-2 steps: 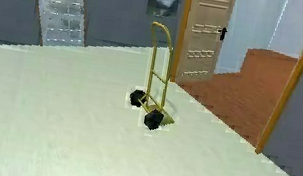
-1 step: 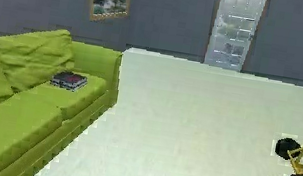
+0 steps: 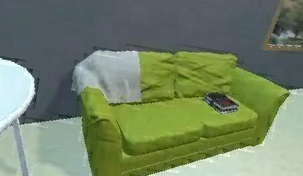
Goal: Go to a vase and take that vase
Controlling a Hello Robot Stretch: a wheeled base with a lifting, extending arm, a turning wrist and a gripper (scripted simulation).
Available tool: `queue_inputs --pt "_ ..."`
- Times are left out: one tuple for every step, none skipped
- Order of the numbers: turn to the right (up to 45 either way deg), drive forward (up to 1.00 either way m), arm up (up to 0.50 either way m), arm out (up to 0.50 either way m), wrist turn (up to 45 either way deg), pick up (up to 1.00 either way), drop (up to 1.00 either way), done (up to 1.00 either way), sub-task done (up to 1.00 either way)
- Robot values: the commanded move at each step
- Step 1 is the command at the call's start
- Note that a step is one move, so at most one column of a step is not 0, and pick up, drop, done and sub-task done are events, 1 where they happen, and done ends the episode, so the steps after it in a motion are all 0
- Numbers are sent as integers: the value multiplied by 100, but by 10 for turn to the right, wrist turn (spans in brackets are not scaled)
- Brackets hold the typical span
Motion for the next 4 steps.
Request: queue_inputs --pt "-270 0 0 0 0 0 0 0 0" --pt "0 40 0 0 0 0 0 0 0" --pt "-450 0 0 0 0 0 0 0 0" --pt "-450 0 0 0 0 0 0 0 0"
